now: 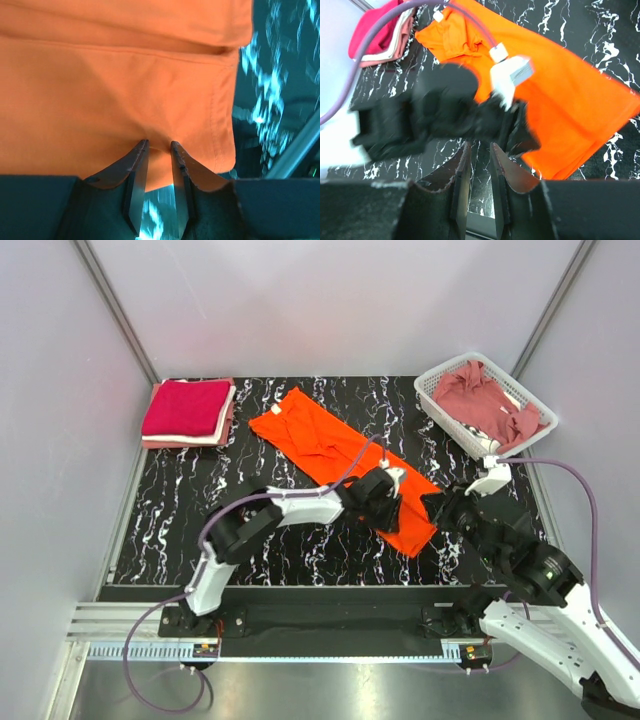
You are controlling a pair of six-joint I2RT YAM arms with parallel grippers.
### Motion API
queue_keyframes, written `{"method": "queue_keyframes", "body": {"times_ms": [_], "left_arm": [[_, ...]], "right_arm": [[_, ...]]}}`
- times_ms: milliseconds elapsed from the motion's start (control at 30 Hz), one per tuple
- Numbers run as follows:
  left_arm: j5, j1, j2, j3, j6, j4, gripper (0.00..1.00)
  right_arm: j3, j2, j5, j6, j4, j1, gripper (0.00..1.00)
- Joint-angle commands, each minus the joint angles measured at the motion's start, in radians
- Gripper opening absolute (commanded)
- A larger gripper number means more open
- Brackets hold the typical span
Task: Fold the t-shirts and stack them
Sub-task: Fold the tshirt
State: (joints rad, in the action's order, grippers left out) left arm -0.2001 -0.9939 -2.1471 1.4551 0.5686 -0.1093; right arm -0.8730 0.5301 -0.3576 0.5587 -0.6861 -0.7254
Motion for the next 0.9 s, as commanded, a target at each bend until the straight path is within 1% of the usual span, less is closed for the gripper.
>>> {"method": "queue_keyframes", "body": {"times_ms": [0,33,67,100,133,167,233,300,367,433,467,500,533,600,633,700,733,800,833,867], "left_arm": [[0.065,-0.025,0.127,-0.2,0.017,-0.038,0.31],[0.073,-0.026,0.162,-0.246,0.03,-0.017,0.31],[0.077,-0.028,0.235,-0.287,0.034,-0.009,0.31],[0.086,-0.028,0.269,-0.365,0.036,-0.009,0.31],[0.114,-0.028,0.308,-0.401,0.037,-0.01,0.31],[0.126,-0.028,0.376,-0.473,0.039,-0.012,0.31],[0.151,-0.028,0.444,-0.53,0.045,-0.019,0.31],[0.168,-0.026,0.533,-0.553,0.04,-0.05,0.32],[0.195,-0.023,0.596,-0.52,-0.007,-0.125,0.35],[0.266,0.003,0.622,-0.42,-0.064,-0.22,0.36],[0.28,0.02,0.627,-0.362,-0.078,-0.24,0.36],[0.292,0.043,0.628,-0.343,-0.097,-0.257,0.36],[0.31,0.098,0.632,-0.331,-0.102,-0.263,0.36],[0.314,0.171,0.627,-0.314,-0.11,-0.257,0.35],[0.315,0.251,0.61,-0.312,-0.116,-0.251,0.34],[0.355,0.32,0.578,-0.283,-0.148,-0.236,0.32],[0.367,0.386,0.529,-0.271,-0.151,-0.231,0.31],[0.338,0.44,0.469,-0.198,-0.162,-0.227,0.28],[0.331,0.475,0.407,-0.165,-0.17,-0.227,0.28],[0.326,0.488,0.376,-0.104,-0.18,-0.228,0.27]], "right_arm": [[-0.029,0.021,-0.012,0.012,0.026,0.004,0.29],[-0.029,0.028,-0.008,0.013,0.028,0.003,0.29],[-0.029,0.031,-0.006,0.015,0.028,0.003,0.29],[-0.027,0.036,-0.003,0.015,0.033,0.003,0.29],[-0.026,0.041,-0.001,0.018,0.034,0.001,0.29],[-0.023,0.042,-0.001,0.021,0.043,0.003,0.29],[-0.015,0.045,0.006,0.026,0.054,0.003,0.29],[-0.006,0.053,0.014,0.032,0.077,0.003,0.29],[-0.004,0.068,0.013,0.033,0.095,0.001,0.29],[-0.004,0.088,0.014,0.029,0.105,0.003,0.29],[-0.004,0.096,0.017,0.03,0.114,0.003,0.29],[-0.004,0.102,0.02,0.029,0.115,0.003,0.29],[-0.004,0.111,0.023,0.027,0.115,0.003,0.29],[-0.006,0.116,0.029,0.029,0.122,0.003,0.3],[-0.006,0.119,0.029,0.033,0.125,0.003,0.29],[-0.017,0.122,0.032,0.04,0.131,0.001,0.3],[-0.02,0.125,0.037,0.041,0.134,0.001,0.29],[-0.024,0.126,0.04,0.041,0.145,0.003,0.29],[-0.021,0.126,0.042,0.041,0.148,0.003,0.3],[-0.021,0.128,0.04,0.04,0.148,0.003,0.29]]}}
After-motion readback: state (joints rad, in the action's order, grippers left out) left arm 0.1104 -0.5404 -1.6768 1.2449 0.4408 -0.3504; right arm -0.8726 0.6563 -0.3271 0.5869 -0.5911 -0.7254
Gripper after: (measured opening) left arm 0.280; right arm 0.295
